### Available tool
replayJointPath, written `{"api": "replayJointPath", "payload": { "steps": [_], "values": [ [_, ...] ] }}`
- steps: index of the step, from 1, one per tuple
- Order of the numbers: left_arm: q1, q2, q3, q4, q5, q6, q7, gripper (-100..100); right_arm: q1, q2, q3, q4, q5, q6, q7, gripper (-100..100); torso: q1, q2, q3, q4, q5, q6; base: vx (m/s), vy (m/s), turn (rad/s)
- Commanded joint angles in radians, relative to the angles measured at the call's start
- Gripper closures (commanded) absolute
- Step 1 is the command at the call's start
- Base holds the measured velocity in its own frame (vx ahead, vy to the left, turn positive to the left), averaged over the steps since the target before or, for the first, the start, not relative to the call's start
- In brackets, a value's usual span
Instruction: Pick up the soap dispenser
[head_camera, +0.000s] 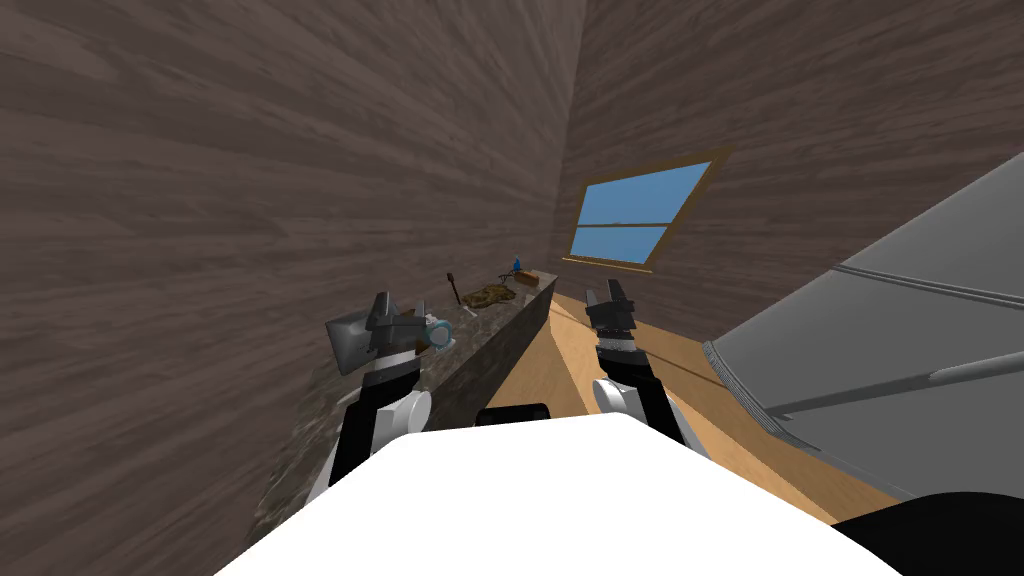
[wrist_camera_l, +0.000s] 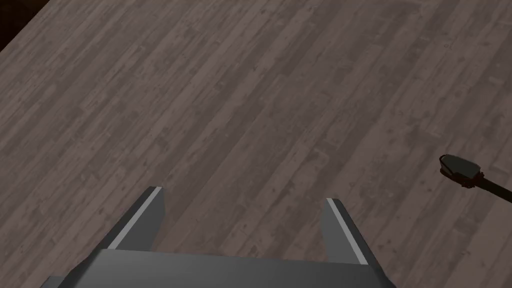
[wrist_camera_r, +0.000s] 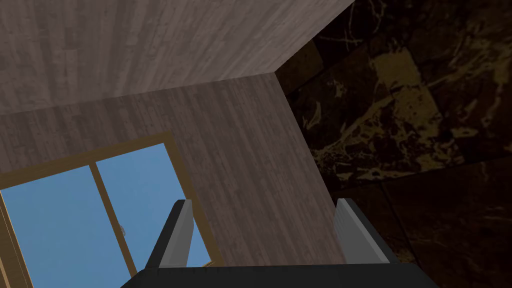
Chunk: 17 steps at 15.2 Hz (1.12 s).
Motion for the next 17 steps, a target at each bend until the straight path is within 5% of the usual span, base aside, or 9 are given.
{"api": "replayJointPath", "payload": {
  "steps": [1,9,17],
  "values": [
    [-0.007,0.047,0.002,0.004,0.004,0.015,0.007,-100,0.0,0.0,0.0,0.0,0.0,0.0,0.0,0,0.0,0.0,0.0,0.0,0.0,0.0,-0.04,-0.033,-0.015],
    [-0.064,0.195,0.019,0.039,0.036,0.134,0.066,-100,0.0,0.0,0.0,0.0,0.0,0.0,0.0,0,-0.003,0.004,0.002,0.001,-0.001,0.0,-0.061,-0.047,-0.022],
    [-0.143,0.29,0.042,0.086,0.081,0.285,0.146,-100,0.0,0.0,0.0,0.0,0.0,0.0,0.0,0,0.0,0.002,0.001,0.0,0.0,0.0,-0.033,-0.002,-0.029]
  ]
}}
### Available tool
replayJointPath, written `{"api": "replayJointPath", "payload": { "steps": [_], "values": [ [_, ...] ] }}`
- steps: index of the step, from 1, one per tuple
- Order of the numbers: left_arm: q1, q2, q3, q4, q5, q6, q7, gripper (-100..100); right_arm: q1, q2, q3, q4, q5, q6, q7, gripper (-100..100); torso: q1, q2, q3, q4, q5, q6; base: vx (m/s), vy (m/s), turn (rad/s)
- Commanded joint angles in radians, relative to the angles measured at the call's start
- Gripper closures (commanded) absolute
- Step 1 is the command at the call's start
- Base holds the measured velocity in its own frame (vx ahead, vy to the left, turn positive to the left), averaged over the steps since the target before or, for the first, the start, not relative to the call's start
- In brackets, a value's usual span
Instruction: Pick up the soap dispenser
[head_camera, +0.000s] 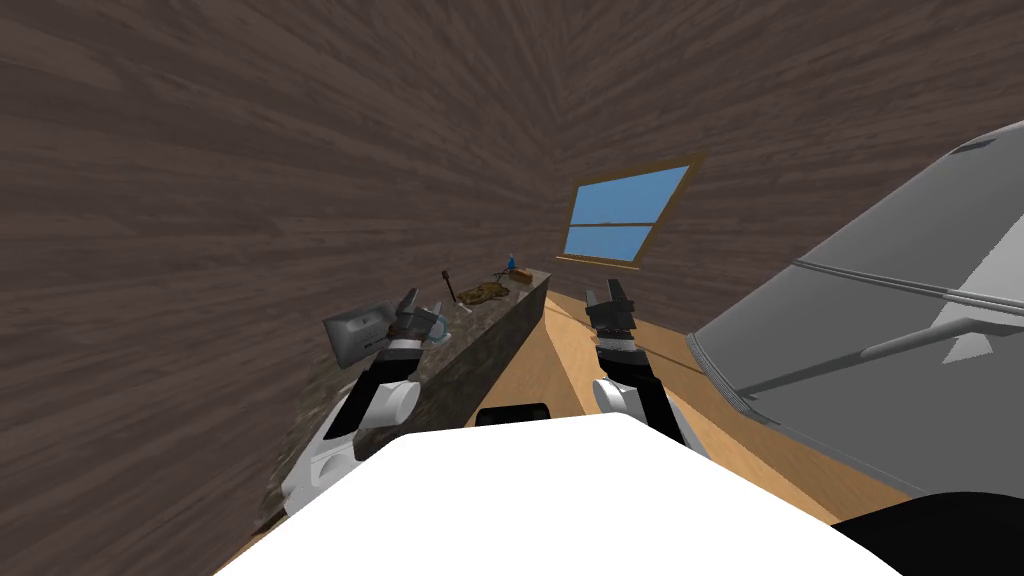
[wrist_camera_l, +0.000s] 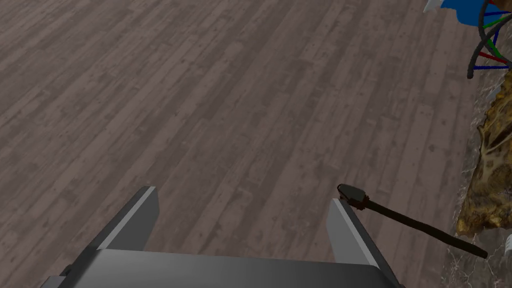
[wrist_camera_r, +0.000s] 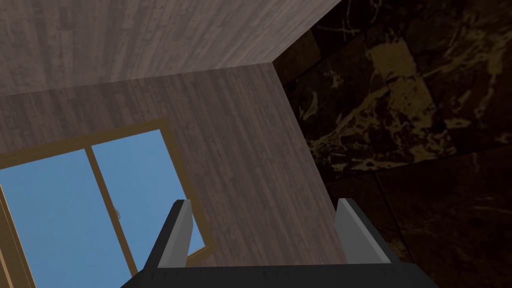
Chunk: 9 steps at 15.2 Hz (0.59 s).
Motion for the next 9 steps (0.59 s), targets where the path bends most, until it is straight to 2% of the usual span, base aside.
{"api": "replayJointPath", "payload": {
  "steps": [1,2,4,5,6,7,9],
  "values": [
    [-0.022,0.018,0.005,0.014,0.01,0.05,0.02,-100,0.0,0.0,0.0,0.0,0.0,0.0,0.0,0,0.0,0.0,0.0,0.0,0.0,0.0,-0.03,0.007,-0.034],
    [-0.045,0.038,0.012,0.027,0.024,0.073,0.044,-100,0.0,0.0,0.0,0.0,0.0,0.0,0.0,0,0.0,0.0,0.0,0.0,0.0,0.0,-0.032,0.007,-0.036],
    [-0.045,0.038,0.012,0.027,0.024,0.1,0.044,-100,0.0,0.0,0.0,0.0,0.0,0.0,0.0,0,0.0,0.0,0.0,0.0,0.0,0.0,-0.027,0.007,-0.02],
    [-0.071,0.058,0.019,0.042,0.038,0.137,0.069,-100,0.0,0.0,0.0,0.0,0.0,0.0,0.0,0,0.0,0.0,0.0,0.0,0.0,0.0,-0.023,0.007,-0.03],
    [-0.071,0.058,0.019,0.042,0.038,0.152,0.069,-100,0.0,0.0,0.0,0.0,0.0,0.0,0.0,0,0.0,-0.001,0.0,0.0,0.0,0.0,-0.024,0.01,-0.031],
    [-0.097,0.076,0.027,0.057,0.053,0.175,0.094,-100,0.0,0.0,0.0,0.0,0.0,0.0,0.0,0,0.0,-0.001,0.0,0.0,0.0,0.0,-0.028,0.015,-0.04],
    [-0.097,0.076,0.027,0.057,0.053,0.207,0.094,-100,0.0,0.0,0.0,0.0,0.0,0.0,0.0,0,0.001,0.0,0.0,0.0,0.0,0.0,-0.023,0.018,-0.025]
  ]
}}
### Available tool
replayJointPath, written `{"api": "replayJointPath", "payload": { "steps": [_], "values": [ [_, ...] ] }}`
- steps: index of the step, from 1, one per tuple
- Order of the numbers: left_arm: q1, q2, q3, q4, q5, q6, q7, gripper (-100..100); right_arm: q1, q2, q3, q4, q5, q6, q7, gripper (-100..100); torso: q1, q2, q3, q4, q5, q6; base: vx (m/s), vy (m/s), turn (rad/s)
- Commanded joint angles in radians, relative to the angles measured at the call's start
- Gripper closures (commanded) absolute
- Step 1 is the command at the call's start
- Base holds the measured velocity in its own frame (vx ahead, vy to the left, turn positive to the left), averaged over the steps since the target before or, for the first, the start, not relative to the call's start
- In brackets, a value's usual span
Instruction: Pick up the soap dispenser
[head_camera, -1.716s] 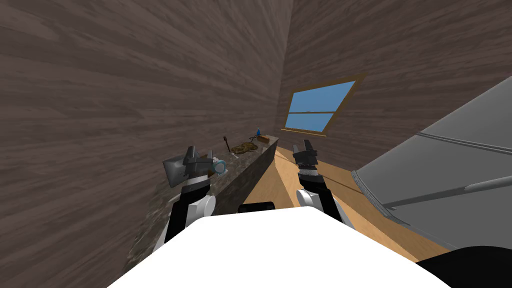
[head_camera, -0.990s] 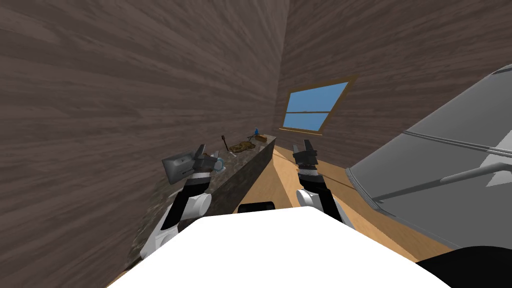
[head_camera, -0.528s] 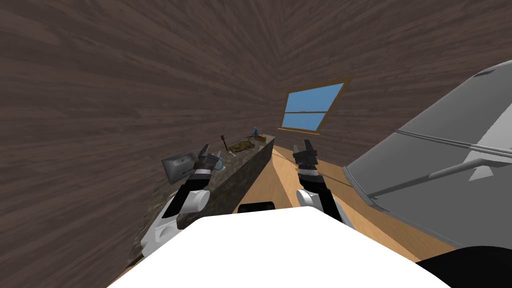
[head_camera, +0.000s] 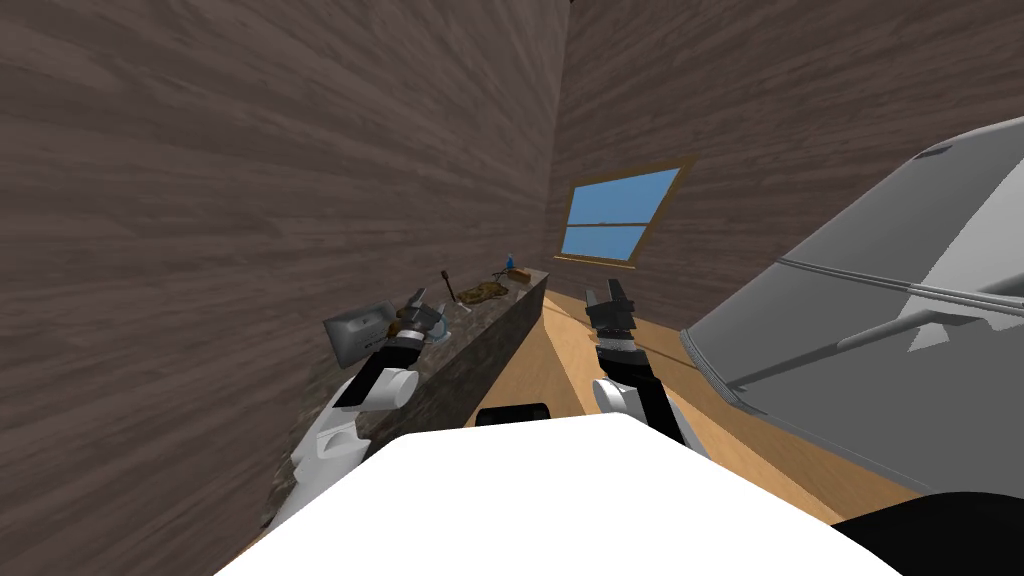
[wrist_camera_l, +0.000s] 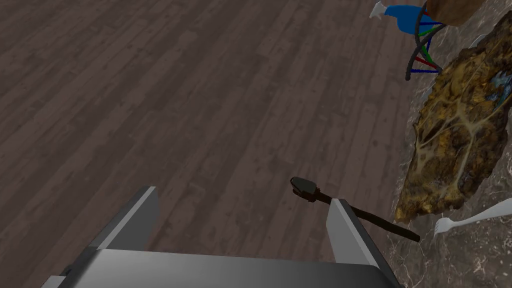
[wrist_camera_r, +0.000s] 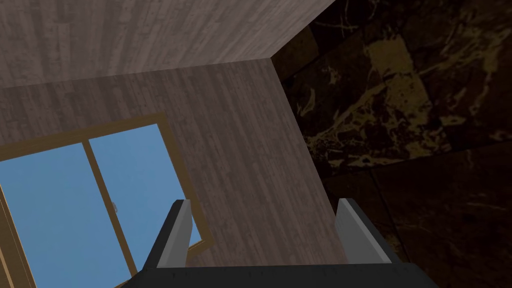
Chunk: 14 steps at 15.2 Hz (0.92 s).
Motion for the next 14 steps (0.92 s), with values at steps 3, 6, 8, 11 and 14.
{"api": "replayJointPath", "payload": {
  "steps": [3,6,8,11,14],
  "values": [
    [-0.033,0.018,0.008,0.018,0.017,0.08,0.031,-100,0.0,0.0,0.0,0.0,0.0,0.0,0.0,0,0.0,0.0,0.0,0.0,0.0,0.0,-0.021,0.015,-0.027],
    [-0.062,0.034,0.016,0.034,0.033,0.139,0.058,-100,0.0,0.0,0.0,0.0,0.0,0.0,0.0,0,0.0,0.0,0.0,0.0,0.0,0.0,-0.021,0.016,-0.025],
    [-0.091,0.05,0.025,0.05,0.049,0.187,0.086,-100,0.0,0.0,0.0,0.0,0.0,0.0,0.0,0,0.0,0.0,0.0,0.0,0.0,0.0,-0.023,0.02,-0.033],
    [-0.122,0.064,0.033,0.067,0.066,0.245,0.115,-100,0.0,0.0,0.0,0.0,0.0,0.0,0.0,0,0.0,0.0,0.0,0.0,0.0,0.0,-0.022,0.024,-0.024],
    [-0.153,0.077,0.042,0.084,0.084,0.311,0.144,-100,0.0,0.0,0.0,0.0,0.0,0.0,0.0,0,0.0,0.0,0.0,0.0,0.0,0.0,-0.019,0.022,-0.03]
  ]
}}
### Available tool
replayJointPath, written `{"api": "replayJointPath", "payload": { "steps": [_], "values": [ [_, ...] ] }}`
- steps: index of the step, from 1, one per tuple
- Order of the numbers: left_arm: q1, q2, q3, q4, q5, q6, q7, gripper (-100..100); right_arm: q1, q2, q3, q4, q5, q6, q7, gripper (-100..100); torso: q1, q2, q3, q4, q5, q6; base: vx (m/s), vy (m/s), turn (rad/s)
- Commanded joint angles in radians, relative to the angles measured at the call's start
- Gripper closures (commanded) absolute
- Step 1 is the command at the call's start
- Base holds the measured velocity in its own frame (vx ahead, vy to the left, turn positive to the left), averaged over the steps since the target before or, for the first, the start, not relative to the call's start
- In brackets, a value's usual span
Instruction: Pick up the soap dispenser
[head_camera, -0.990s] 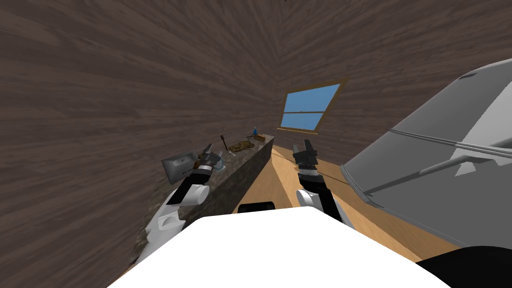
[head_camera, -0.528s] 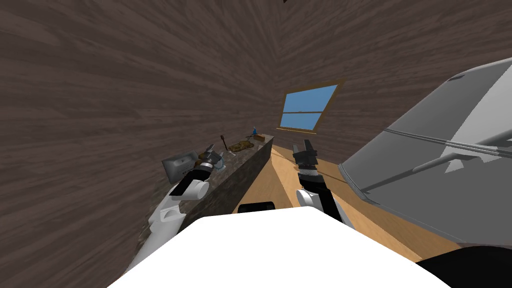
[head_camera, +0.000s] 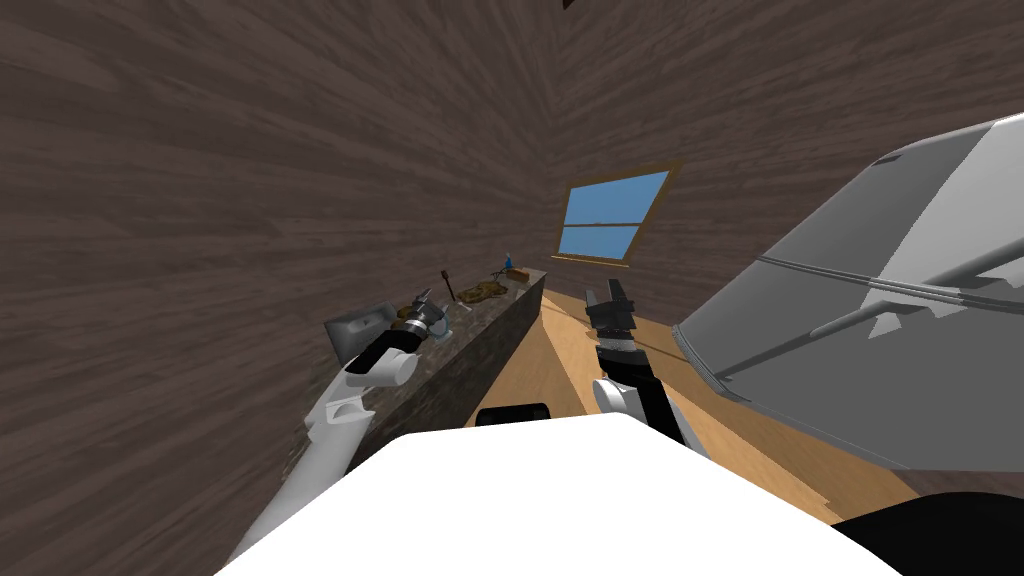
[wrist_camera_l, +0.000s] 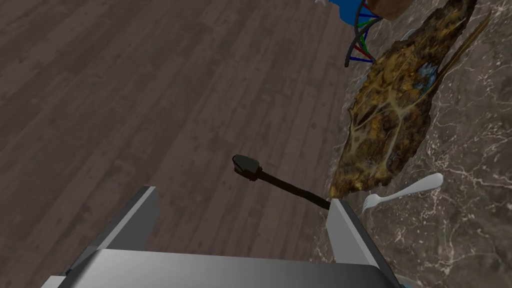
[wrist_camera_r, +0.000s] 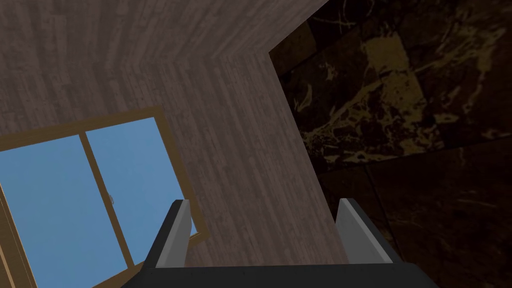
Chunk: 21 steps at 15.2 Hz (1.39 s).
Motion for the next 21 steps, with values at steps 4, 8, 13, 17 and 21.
{"api": "replayJointPath", "payload": {
  "steps": [4,8,13,17,21],
  "values": [
    [-0.045,0.018,0.013,0.024,0.024,0.11,0.042,-100,0.0,0.0,0.0,0.0,0.0,0.0,0.0,0,0.0,0.0,0.0,0.0,0.0,0.0,-0.018,0.022,-0.024],
    [-0.077,0.03,0.022,0.042,0.042,0.174,0.071,-100,0.0,0.0,0.0,0.0,0.0,0.0,0.0,0,0.0,0.0,0.0,0.0,0.0,0.0,-0.017,0.018,-0.02],
    [-0.141,0.05,0.039,0.077,0.078,0.274,0.129,-100,0.0,0.0,0.0,0.0,0.0,0.0,0.0,0,0.0,0.0,0.0,0.0,0.0,0.0,-0.019,0.023,-0.022],
    [-0.172,0.059,0.048,0.094,0.096,0.352,0.158,-100,0.0,0.0,0.0,0.0,0.0,0.0,0.0,0,0.0,0.0,0.0,0.0,0.0,0.0,-0.022,0.026,-0.027],
    [-0.204,0.067,0.056,0.112,0.114,0.434,0.187,-100,0.0,0.0,0.0,0.0,0.0,0.0,0.0,0,0.001,0.0,0.0,0.0,0.0,0.0,-0.022,0.031,-0.025]
  ]
}}
